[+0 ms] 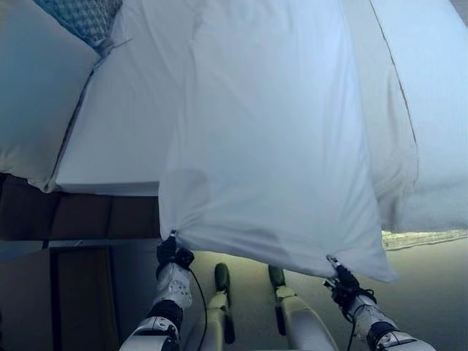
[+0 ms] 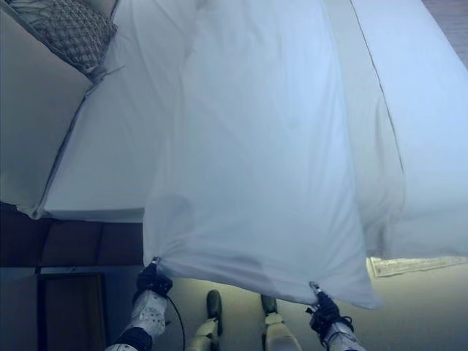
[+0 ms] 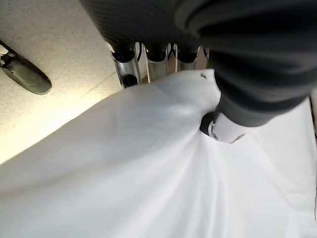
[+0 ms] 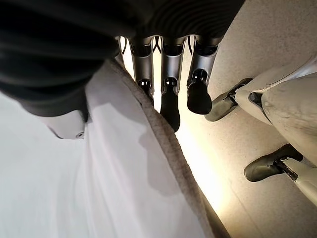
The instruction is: Make the bed
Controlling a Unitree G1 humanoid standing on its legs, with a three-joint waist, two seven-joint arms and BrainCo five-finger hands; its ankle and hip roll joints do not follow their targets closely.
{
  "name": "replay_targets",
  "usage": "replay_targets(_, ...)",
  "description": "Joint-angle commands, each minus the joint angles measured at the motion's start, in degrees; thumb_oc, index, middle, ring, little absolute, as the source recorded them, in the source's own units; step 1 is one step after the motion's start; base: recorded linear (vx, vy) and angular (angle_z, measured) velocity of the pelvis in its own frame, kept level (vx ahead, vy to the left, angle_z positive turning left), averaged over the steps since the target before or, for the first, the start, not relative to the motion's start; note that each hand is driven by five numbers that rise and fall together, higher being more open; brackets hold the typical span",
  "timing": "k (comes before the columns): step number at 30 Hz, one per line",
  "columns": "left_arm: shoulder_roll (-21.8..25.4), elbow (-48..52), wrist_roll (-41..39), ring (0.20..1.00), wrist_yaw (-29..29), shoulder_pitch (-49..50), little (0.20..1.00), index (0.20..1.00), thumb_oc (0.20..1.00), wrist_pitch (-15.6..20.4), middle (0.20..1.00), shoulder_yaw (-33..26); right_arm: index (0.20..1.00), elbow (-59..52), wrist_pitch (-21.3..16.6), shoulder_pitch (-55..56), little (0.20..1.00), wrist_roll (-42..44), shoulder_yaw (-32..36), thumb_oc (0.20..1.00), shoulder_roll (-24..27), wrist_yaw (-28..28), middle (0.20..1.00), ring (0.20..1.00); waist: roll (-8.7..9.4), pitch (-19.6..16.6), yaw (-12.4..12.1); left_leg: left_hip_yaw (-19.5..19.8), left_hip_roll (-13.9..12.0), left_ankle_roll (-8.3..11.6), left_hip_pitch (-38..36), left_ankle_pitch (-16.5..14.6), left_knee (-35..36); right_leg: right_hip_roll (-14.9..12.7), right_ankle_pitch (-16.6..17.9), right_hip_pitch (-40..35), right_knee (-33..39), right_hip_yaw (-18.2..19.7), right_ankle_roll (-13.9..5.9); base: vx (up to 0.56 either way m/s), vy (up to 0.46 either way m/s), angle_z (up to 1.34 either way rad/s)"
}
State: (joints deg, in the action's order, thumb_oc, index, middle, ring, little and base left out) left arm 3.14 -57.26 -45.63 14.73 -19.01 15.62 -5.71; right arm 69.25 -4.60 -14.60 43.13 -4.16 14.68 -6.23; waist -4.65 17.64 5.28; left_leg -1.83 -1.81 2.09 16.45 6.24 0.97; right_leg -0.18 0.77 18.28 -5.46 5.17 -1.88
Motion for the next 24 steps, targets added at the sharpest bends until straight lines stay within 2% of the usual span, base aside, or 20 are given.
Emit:
replay_targets(1, 4.2, -10.4, 5.2, 1.000, 0.9, 12.3, 1.000, 1.000, 1.000, -3.6, 1.000, -0.5, 1.000, 5.6, 4.2, 8.7, 1.000, -4.6, -2.0, 1.000, -1.2, -0.2, 1.000, 1.000, 3.42, -0.8, -1.6, -0.9, 1.3, 0.45, 2.3, -3.4, -3.5, -5.0, 3.0, 1.0, 3.2, 2.2, -5.44, 0.00, 0.000, 0.00)
replay_targets(4, 4.3, -8.7, 11.5, 1.000, -2.6, 13.2, 1.000, 1.000, 1.000, -5.2, 1.000, 5.6, 1.000, 5.3, 3.3, 8.5, 1.000, -5.4, -2.1, 1.000, -1.3, 1.1, 1.000, 1.000, 3.27, -1.1, -1.5, -0.6, 1.3, 0.59, 1.8, -3.0, -2.7, -5.0, 3.2, 0.6, 3.7, 1.9, -5.56, 0.00, -0.018, 0.04)
replay_targets(6, 4.4, -8.9, 11.4, 1.000, -3.0, 13.1, 1.000, 1.000, 1.000, -5.0, 1.000, 5.8, 1.000, 5.6, 3.2, 8.4, 1.000, -5.4, -2.1, 1.000, -1.3, 1.3, 1.000, 1.000, 3.22, -1.1, -1.5, -0.5, 1.3, 0.65, 1.7, -2.9, -2.5, -5.0, 3.2, 0.5, 3.8, 1.7, -5.58, 0.00, -0.015, 0.03)
replay_targets(8, 5.1, -6.0, 14.7, 1.000, -6.2, 13.6, 1.000, 1.000, 1.000, -5.2, 1.000, 10.2, 1.000, 5.1, 2.9, 8.4, 1.000, -5.0, -2.2, 1.000, -1.5, 1.0, 1.000, 1.000, 3.00, -1.2, -1.4, -0.1, 1.2, 0.80, 1.6, -2.7, -2.2, -5.0, 3.2, 0.2, 4.1, 1.3, -5.55, -0.01, -0.039, 0.11)
replay_targets(12, 5.8, -6.7, 18.5, 1.000, -8.5, 14.2, 1.000, 1.000, 1.000, -5.3, 1.000, 12.7, 1.000, 4.8, 2.5, 8.4, 1.000, -4.7, -2.6, 1.000, -2.0, 1.1, 1.000, 1.000, 2.93, -1.3, -1.4, 0.3, 1.2, 0.82, 1.4, -2.6, -2.0, -5.0, 3.1, -0.1, 4.2, 1.1, -5.58, 0.00, -0.029, 0.05)
replay_targets(16, 8.0, -6.8, 28.6, 1.000, -12.3, 15.6, 1.000, 1.000, 1.000, -5.6, 1.000, 17.4, 1.000, 3.9, 1.8, 8.8, 1.000, -5.3, -2.9, 1.000, -1.9, 0.6, 1.000, 1.000, 2.72, -1.4, -1.4, 0.2, 1.3, 0.87, 1.4, -2.8, -2.0, -5.1, 3.1, -0.1, 4.5, 1.1, -5.74, 0.01, -0.005, 0.03)
replay_targets(19, 8.0, -6.8, 28.6, 1.000, -12.3, 15.6, 1.000, 1.000, 1.000, -5.6, 1.000, 17.4, 1.000, 3.9, 1.8, 8.9, 1.000, -5.3, -2.9, 1.000, -1.9, 0.6, 1.000, 1.000, 2.73, -1.4, -1.4, 0.2, 1.3, 0.87, 1.4, -2.8, -2.0, -5.1, 3.1, -0.1, 4.5, 1.1, -5.74, 0.00, 0.000, 0.00)
replay_targets(20, 10.2, -5.1, 30.2, 1.000, -11.5, 16.3, 1.000, 1.000, 1.000, -4.0, 1.000, 17.4, 1.000, 1.1, 0.4, 9.2, 1.000, -5.7, -3.6, 1.000, -1.6, 0.8, 1.000, 1.000, 2.93, -1.4, -1.4, 0.0, 1.3, 0.87, 1.4, -3.1, -2.2, -5.0, 3.0, 0.0, 4.4, 1.1, -5.82, 0.00, 0.000, 0.00)
replay_targets(21, 10.2, -5.1, 30.2, 1.000, -11.5, 16.3, 1.000, 1.000, 1.000, -4.0, 1.000, 17.4, 1.000, 1.1, 0.4, 9.2, 1.000, -5.7, -3.6, 1.000, -1.6, 0.8, 1.000, 1.000, 2.93, -1.4, -1.4, 0.0, 1.3, 0.87, 1.4, -3.1, -2.2, -5.0, 3.0, 0.0, 4.4, 1.1, -5.82, 0.00, 0.000, 0.00)
replay_targets(24, 13.1, 2.6, 32.3, 1.000, -13.7, 15.2, 1.000, 1.000, 1.000, -1.5, 1.000, 21.6, 1.000, -7.3, -3.1, 9.1, 1.000, -9.3, -6.5, 1.000, -0.3, 2.8, 1.000, 1.000, 3.01, -1.3, -1.1, -0.3, 1.3, 0.94, 1.7, -3.1, -2.1, -5.0, 3.1, 0.4, 4.5, 1.3, -6.02, 0.00, 0.000, 0.00)
